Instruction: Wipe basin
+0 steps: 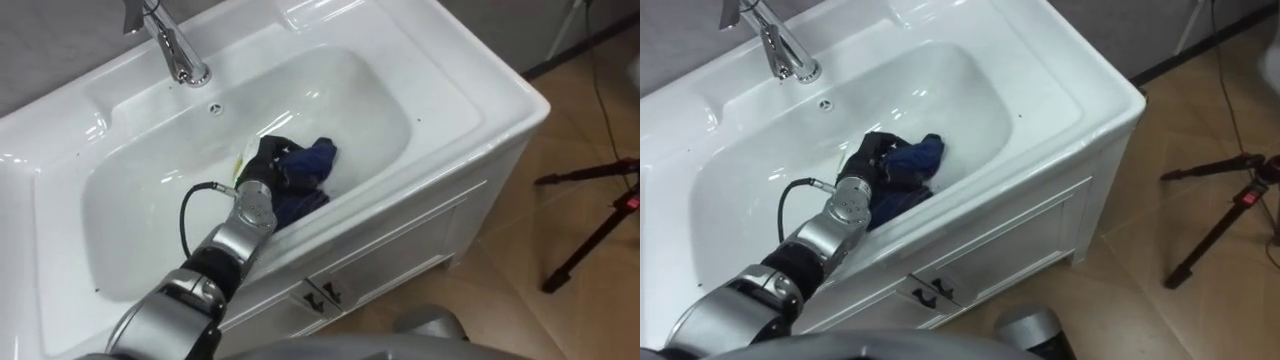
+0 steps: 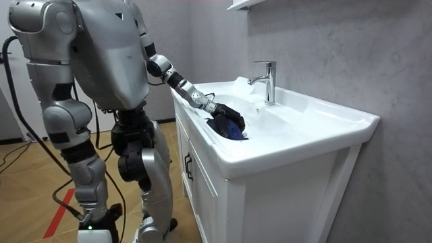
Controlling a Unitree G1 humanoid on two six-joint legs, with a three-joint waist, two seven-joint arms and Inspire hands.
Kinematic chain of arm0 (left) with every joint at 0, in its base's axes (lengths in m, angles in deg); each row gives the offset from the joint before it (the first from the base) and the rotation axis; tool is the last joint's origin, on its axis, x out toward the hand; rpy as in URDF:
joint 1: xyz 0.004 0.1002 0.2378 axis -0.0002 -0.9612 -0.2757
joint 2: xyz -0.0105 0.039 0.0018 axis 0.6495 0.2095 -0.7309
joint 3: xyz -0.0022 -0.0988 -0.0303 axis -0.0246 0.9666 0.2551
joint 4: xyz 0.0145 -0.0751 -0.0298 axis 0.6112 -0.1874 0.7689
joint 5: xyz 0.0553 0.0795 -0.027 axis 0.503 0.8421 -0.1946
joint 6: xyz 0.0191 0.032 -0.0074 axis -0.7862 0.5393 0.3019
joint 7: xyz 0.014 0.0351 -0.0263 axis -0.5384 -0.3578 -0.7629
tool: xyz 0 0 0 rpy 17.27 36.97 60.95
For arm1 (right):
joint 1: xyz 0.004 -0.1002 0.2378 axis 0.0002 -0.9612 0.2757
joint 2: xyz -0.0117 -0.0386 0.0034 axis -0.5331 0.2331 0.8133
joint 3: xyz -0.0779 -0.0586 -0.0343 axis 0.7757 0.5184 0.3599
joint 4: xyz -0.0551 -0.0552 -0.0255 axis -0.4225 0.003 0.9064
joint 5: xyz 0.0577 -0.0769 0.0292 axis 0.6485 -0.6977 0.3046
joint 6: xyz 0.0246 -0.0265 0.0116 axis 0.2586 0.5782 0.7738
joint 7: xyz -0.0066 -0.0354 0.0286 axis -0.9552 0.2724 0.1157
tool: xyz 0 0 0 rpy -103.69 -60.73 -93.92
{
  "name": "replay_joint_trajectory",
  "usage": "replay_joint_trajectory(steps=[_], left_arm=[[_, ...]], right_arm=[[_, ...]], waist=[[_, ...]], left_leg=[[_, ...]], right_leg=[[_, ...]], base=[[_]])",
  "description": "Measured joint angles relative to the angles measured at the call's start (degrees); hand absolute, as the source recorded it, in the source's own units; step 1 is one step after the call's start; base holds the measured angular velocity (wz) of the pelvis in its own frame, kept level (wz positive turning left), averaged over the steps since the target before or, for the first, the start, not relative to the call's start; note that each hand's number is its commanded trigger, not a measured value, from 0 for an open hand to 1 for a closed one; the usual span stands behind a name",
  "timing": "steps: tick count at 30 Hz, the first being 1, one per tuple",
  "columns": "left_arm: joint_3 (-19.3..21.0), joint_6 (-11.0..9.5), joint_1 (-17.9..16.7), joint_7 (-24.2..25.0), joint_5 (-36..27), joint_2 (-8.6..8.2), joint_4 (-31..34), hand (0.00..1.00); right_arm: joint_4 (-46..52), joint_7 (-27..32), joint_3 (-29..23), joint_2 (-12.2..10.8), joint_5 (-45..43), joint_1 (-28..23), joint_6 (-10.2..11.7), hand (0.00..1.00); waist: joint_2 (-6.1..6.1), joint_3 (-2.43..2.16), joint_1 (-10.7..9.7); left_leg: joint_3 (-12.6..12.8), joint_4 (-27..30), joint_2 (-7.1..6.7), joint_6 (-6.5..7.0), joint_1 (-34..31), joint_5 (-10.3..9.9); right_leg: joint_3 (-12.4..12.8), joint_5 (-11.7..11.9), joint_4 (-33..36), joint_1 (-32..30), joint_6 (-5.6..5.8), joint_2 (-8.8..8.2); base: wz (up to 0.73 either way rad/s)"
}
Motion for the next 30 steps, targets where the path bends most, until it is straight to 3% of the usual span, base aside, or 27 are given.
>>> replay_joint_trajectory(steps=[2, 9, 15, 17, 22, 25, 30], left_arm=[[0.01, -0.03, -0.13, 0.11, 1.32, 0.10, 0.02, 1.00], [0.21, 0.01, -0.95, 0.62, 11.97, 0.67, -1.18, 1.00], [3.02, 0.28, -2.06, 2.88, 20.54, 4.18, -1.62, 1.00], [4.23, 0.76, -2.79, 2.96, 23.99, 5.88, -2.11, 1.00], [4.89, 2.26, -5.44, 2.69, 28.78, 9.64, -1.83, 1.00], [7.08, 3.41, -6.37, 2.69, 29.84, 10.86, -1.84, 1.00], [13.17, 3.04, -6.79, 2.75, 31.58, 11.18, -1.51, 1.00]], right_arm=[[0.51, -0.78, -0.27, 0.05, -0.29, 0.04, -0.92, 0.00], [1.91, -2.67, -1.86, 0.20, -4.80, -0.42, -0.89, 0.00], [3.45, -2.98, -5.62, 0.54, -5.89, -0.18, -0.86, 0.00], [4.10, -2.70, -7.22, 0.85, -6.43, -0.24, -0.75, 0.00], [4.11, -2.10, -8.67, 1.62, -6.48, -0.13, -0.24, 0.00], [4.05, -1.53, -9.43, 2.68, -6.67, 0.11, 0.57, 0.00], [3.58, -0.91, -10.35, 2.91, -6.74, 0.20, 0.96, 0.00]], waist=[[0.29, 0.02, 0.17], [1.15, -0.02, 0.86], [1.38, -0.09, 1.38], [1.90, -0.38, 2.36], [3.18, -0.58, 3.53], [3.87, -0.49, 4.18], [3.48, -0.46, 6.18]], left_leg=[[0.00, -0.03, 0.00, -0.02, -0.07, -0.02], [-0.44, -0.34, -0.05, -0.18, 0.86, -0.12], [-0.93, -0.36, -0.07, -0.20, 0.67, -0.13], [-0.93, -0.31, -0.07, -0.37, 0.64, -0.25], [-2.19, -0.35, -0.31, -0.43, 0.77, -0.30], [-2.99, -0.34, -0.66, -0.43, 0.73, -0.29], [-4.20, -0.27, -1.24, -0.42, 0.55, -0.29]], right_leg=[[-0.04, 0.00, -0.13, -0.06, 0.01, -0.01], [-0.10, -0.01, -0.75, 1.16, -0.01, 0.13], [0.17, -0.10, -0.88, 1.05, 0.00, 0.25], [-0.01, -0.04, -0.95, 1.00, -0.05, 0.17], [-1.03, -0.07, -1.44, 1.91, -0.04, 0.00], [-1.81, -0.67, -0.79, 1.97, -0.01, -0.39], [-3.82, -1.56, 0.03, 2.14, 0.10, -1.27]], base=[[0.00], [0.01], [0.00], [-0.06], [0.12], [0.13], [0.15]])
